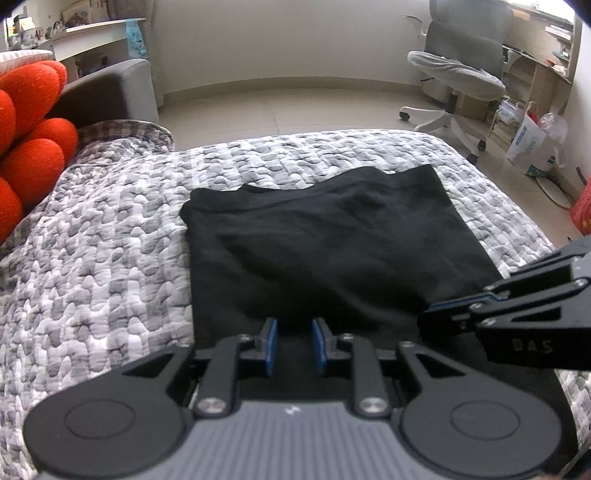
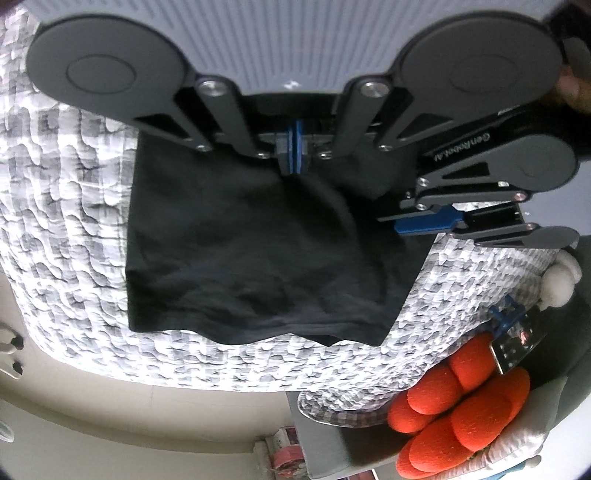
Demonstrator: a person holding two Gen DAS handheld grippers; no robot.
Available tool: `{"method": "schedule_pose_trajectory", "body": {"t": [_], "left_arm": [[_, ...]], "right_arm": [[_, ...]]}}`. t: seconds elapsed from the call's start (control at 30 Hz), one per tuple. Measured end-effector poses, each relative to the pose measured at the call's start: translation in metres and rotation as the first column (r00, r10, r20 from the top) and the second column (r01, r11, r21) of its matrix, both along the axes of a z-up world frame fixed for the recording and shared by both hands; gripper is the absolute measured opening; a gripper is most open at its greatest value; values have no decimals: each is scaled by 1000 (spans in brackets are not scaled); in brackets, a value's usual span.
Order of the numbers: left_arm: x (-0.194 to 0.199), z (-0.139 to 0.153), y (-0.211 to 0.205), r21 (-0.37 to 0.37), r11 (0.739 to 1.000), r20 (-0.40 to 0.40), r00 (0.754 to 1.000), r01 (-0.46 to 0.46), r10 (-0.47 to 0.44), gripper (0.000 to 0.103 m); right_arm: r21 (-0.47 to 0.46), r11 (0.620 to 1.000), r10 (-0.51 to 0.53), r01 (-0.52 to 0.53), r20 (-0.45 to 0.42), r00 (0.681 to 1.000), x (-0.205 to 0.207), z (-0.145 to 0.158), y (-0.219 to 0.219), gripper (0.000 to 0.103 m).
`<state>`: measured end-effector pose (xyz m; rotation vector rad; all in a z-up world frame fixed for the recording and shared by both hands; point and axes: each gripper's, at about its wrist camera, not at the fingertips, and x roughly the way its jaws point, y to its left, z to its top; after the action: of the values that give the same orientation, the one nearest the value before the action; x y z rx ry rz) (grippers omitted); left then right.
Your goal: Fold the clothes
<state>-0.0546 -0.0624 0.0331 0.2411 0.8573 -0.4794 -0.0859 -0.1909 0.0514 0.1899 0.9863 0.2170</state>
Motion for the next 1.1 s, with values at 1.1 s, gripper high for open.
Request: {"method": "schedule_pose_trajectory", "body": {"t": [1.1], "left_arm": [[2, -1, 16, -27, 999, -20, 999, -38, 37, 23]], "right_arm": [[-94, 990, -103, 101, -12, 995, -12, 4, -22, 1]]}}
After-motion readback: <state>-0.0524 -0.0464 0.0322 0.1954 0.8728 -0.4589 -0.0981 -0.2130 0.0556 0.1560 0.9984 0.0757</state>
